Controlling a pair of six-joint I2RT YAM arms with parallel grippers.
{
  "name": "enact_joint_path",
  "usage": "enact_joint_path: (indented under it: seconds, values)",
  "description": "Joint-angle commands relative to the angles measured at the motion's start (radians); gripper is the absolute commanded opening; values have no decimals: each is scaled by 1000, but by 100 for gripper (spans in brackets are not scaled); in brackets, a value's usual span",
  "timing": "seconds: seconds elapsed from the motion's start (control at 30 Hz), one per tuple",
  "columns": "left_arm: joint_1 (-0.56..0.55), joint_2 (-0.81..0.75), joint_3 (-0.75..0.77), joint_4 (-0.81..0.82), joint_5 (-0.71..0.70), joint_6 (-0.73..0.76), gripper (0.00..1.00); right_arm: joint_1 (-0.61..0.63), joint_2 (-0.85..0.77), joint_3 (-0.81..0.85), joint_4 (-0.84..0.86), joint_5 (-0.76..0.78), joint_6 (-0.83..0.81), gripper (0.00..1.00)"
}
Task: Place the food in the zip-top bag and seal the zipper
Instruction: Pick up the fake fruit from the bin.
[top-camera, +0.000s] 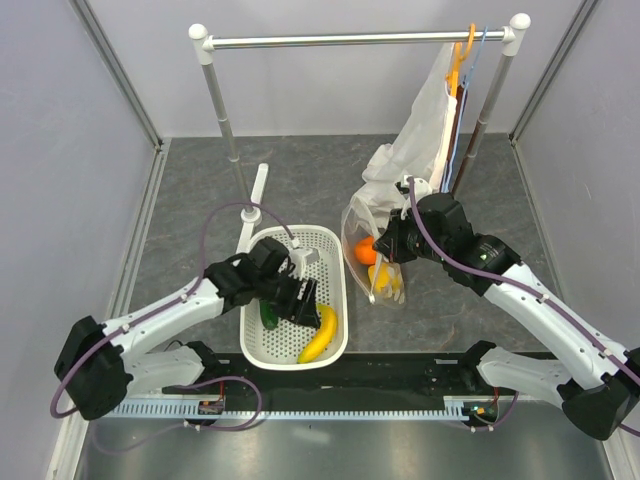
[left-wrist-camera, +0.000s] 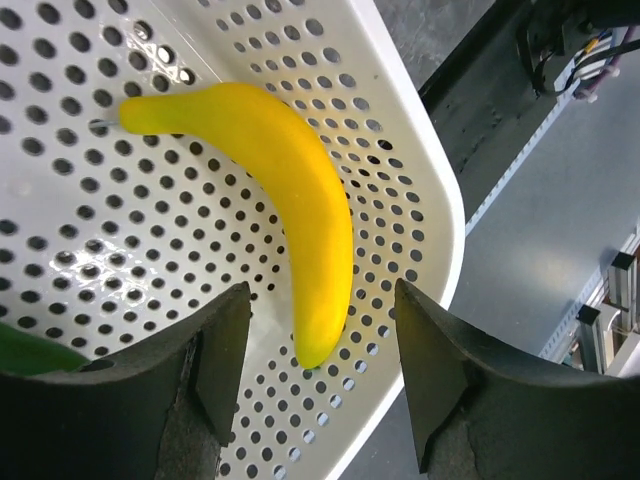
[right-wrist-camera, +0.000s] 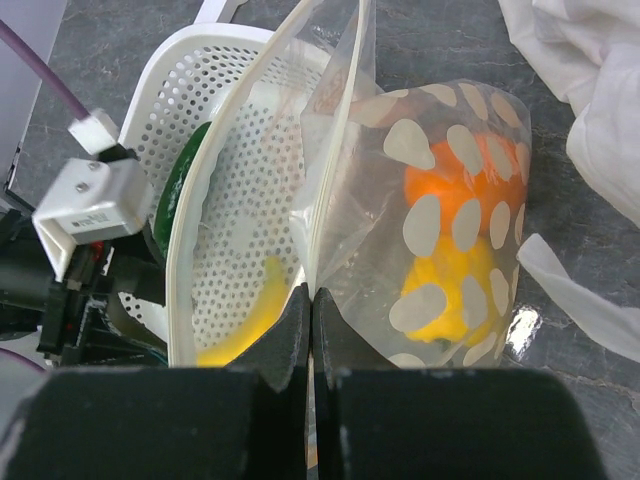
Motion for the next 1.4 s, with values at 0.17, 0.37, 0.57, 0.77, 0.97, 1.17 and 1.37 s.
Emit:
enact_joint_path:
  seconds: [0.17, 0.37, 0.57, 0.77, 0.97, 1.17, 1.37]
  values:
    - [-74, 138, -21, 161, 64, -90, 67, -13, -8, 0, 17, 8, -4, 0]
    - [-91, 249, 30, 164, 49, -107, 68, -15, -5, 8, 19, 9, -2, 0]
    - [-92, 296, 35, 170, 26, -115, 66, -19, -9, 7, 14, 12, -2, 0]
    - [-91, 286, 53, 204, 87, -119, 42, -21, -5, -1, 23, 8, 2, 0]
    - [-64, 215, 39, 184, 156, -153, 33, -21, -5, 7, 22, 9, -1, 0]
    - [-20, 102, 19, 213, 265, -155, 25, -21, -11, -3, 19, 5, 1, 0]
    - [95, 40, 58, 221, 428, -190, 16, -22, -8, 3, 20, 6, -4, 0]
